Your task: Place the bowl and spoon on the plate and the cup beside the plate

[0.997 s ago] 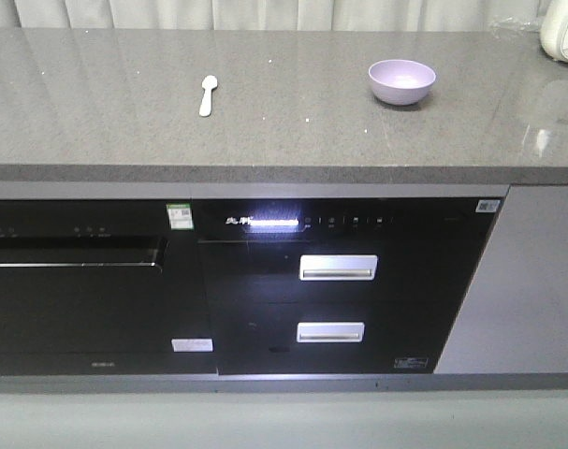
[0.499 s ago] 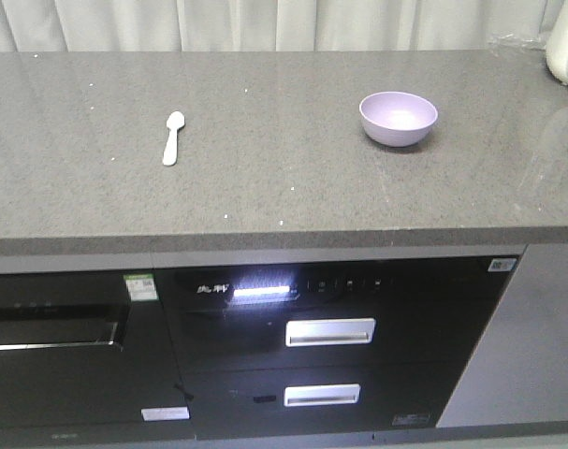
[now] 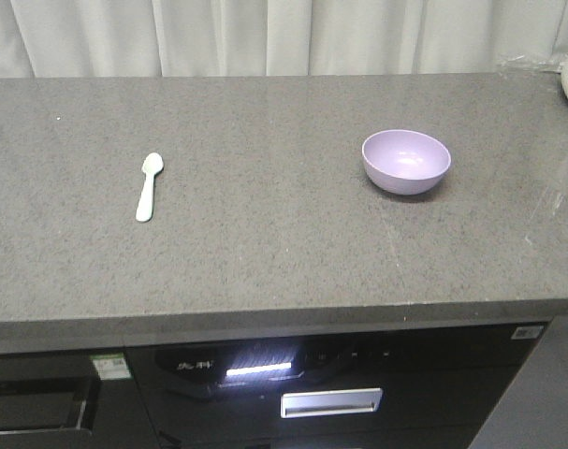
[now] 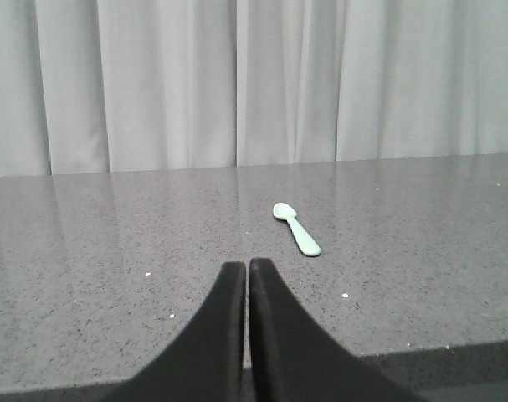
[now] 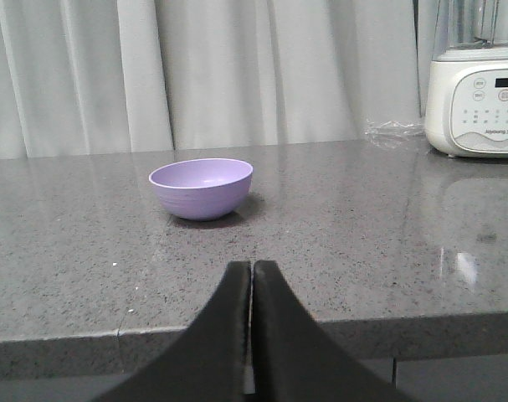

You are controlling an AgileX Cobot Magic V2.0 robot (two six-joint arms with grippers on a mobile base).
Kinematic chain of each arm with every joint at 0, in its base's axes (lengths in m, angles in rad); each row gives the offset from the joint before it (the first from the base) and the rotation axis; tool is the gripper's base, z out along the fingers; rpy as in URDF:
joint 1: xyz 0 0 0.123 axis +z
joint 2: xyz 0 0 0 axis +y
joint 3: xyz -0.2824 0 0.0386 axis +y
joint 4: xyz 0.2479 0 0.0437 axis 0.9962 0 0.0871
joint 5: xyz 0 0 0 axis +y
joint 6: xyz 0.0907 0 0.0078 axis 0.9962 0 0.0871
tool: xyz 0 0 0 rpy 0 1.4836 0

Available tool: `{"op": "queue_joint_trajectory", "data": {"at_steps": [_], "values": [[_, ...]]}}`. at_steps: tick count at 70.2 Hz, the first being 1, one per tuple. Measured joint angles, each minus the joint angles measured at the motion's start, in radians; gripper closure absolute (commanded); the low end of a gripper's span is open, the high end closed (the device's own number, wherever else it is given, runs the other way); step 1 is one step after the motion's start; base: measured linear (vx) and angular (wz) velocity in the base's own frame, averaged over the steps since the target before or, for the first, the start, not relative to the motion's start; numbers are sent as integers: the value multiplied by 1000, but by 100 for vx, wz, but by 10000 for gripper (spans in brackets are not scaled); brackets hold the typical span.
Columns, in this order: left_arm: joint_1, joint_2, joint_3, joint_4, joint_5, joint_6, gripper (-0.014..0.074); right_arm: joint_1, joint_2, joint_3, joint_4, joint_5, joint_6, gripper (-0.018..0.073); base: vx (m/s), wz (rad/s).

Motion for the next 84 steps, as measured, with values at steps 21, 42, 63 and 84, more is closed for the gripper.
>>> {"op": "queue_joint_trajectory", "data": {"at_steps": [21,42,63,84], "values": [[0,0,0,0,0,0,603,0,0,0,0,0,0,565,17,-5],[0,0,0,0,0,0,603,0,0,0,0,0,0,565,13,-3],[0,0,0,0,0,0,603,0,0,0,0,0,0,565,8,-1],[0,0,0,0,0,0,603,0,0,0,0,0,0,565,4,4]]}}
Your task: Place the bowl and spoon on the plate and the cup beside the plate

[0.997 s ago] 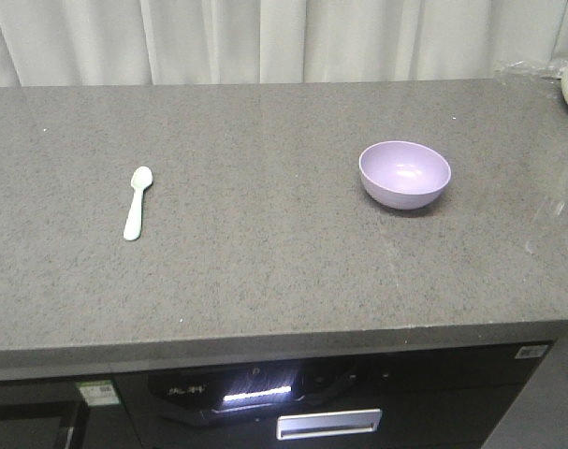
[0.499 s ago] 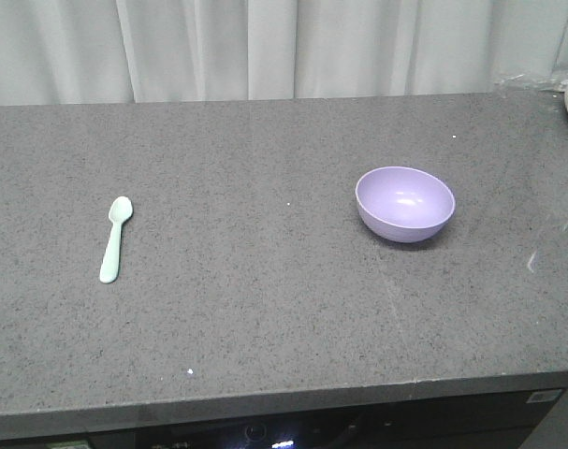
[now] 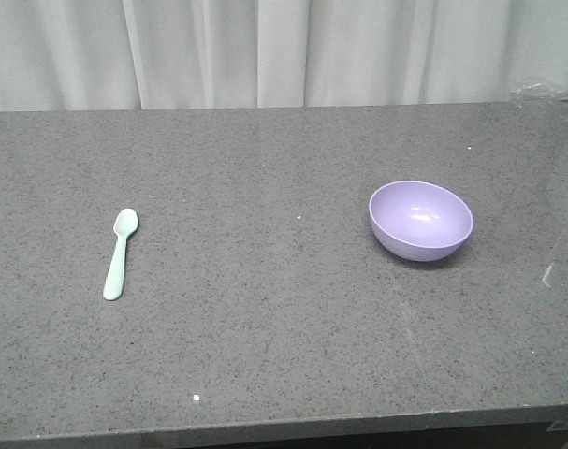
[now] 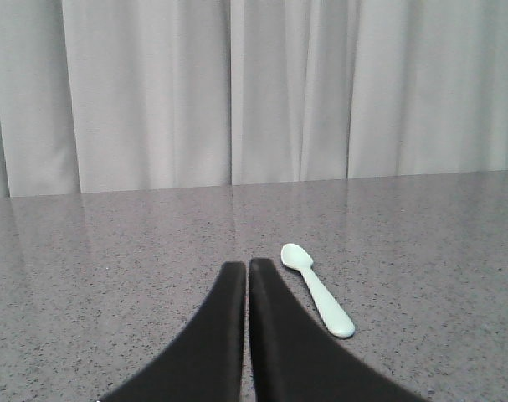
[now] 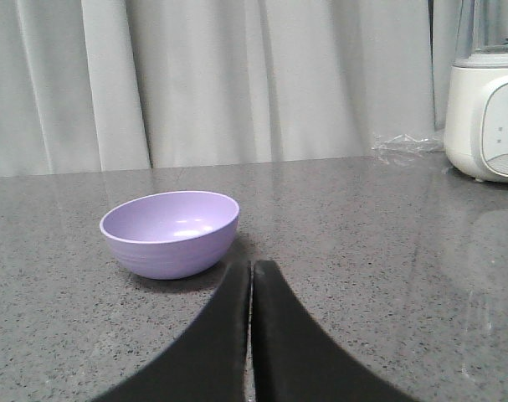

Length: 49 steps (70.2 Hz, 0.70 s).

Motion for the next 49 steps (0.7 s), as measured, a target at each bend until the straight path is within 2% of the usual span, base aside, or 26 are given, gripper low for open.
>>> {"op": "queue_joint_trajectory", "data": {"at_steps": [49], "values": [[0,0,0,0,0,0,603,0,0,0,0,0,0,565,3,10]]}}
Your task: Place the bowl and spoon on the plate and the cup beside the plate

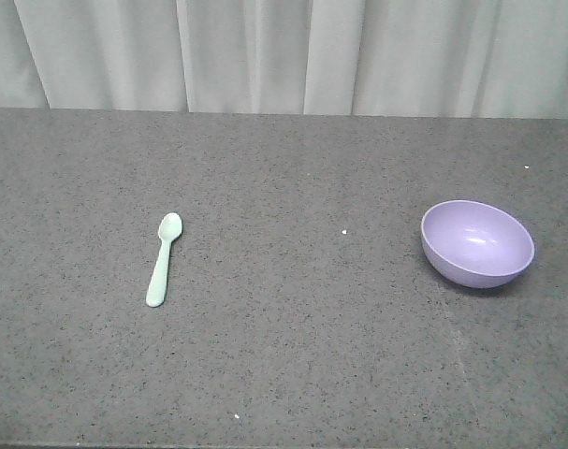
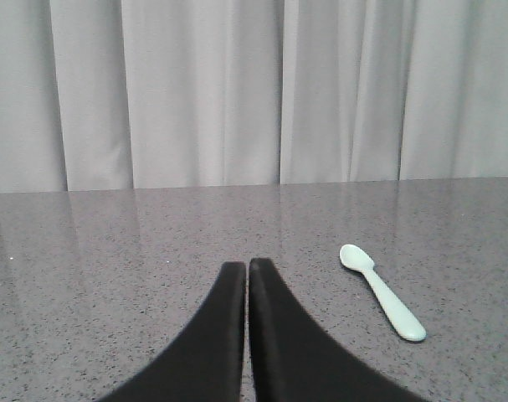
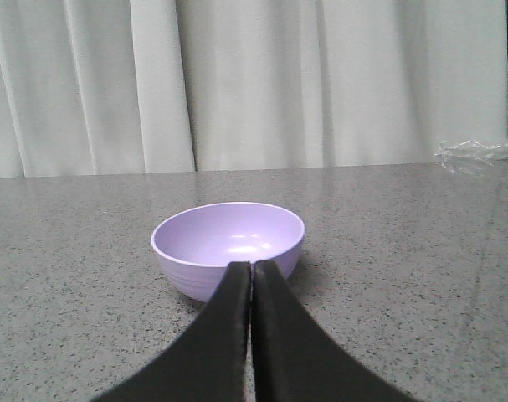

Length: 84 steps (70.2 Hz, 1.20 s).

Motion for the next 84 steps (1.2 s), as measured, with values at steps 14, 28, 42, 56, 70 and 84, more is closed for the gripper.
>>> {"op": "queue_joint_trajectory", "data": {"at_steps": [14,28,42,56,70,84], "values": [[0,0,0,0,0,0,603,0,0,0,0,0,0,565,3,7],[0,0,0,0,0,0,603,0,0,0,0,0,0,565,1,3],[0,0,0,0,0,0,603,0,0,0,0,0,0,565,0,0],[0,0,0,0,0,0,603,0,0,0,0,0,0,565,0,0],[0,0,0,0,0,0,603,0,0,0,0,0,0,565,0,0],[0,0,0,0,0,0,603,0,0,0,0,0,0,565,0,0]]}}
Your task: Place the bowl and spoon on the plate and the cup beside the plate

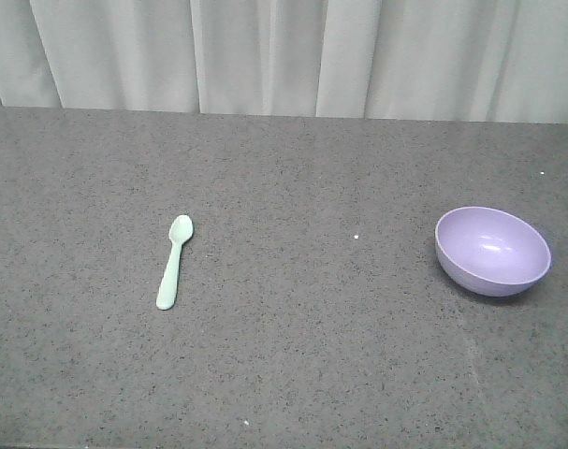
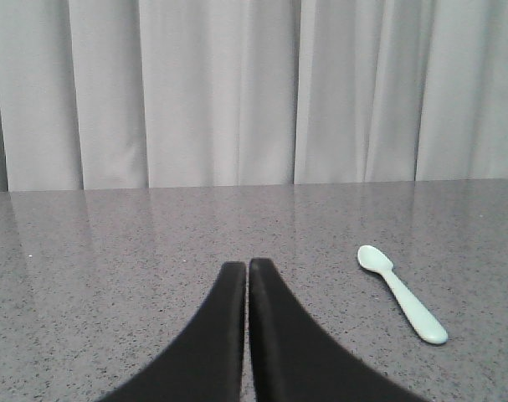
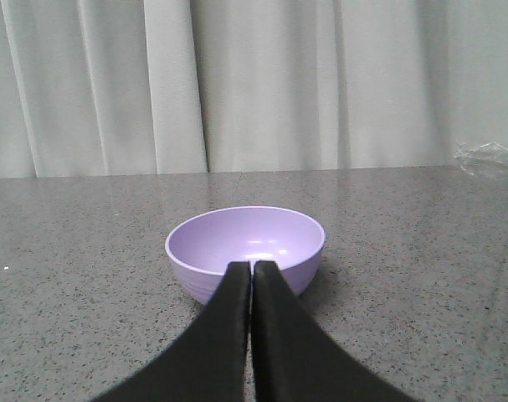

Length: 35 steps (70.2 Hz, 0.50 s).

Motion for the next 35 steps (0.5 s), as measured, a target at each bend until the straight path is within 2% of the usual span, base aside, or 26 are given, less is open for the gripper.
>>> {"op": "queue_joint_trajectory", "data": {"at_steps": [10,19,27,35], "values": [[0,0,0,0,-7,0,603,0,0,0,0,-31,0,565,0,0],[0,0,-44,0,20,0,603,0,0,-18,0,-6,0,565,0,0],[0,26,-184,0,91,0,603,0,31,-139,0,72,0,565,0,0],[0,140,-365,0,234,0,603,0,132,-325,-1,250,0,565,0,0]]}}
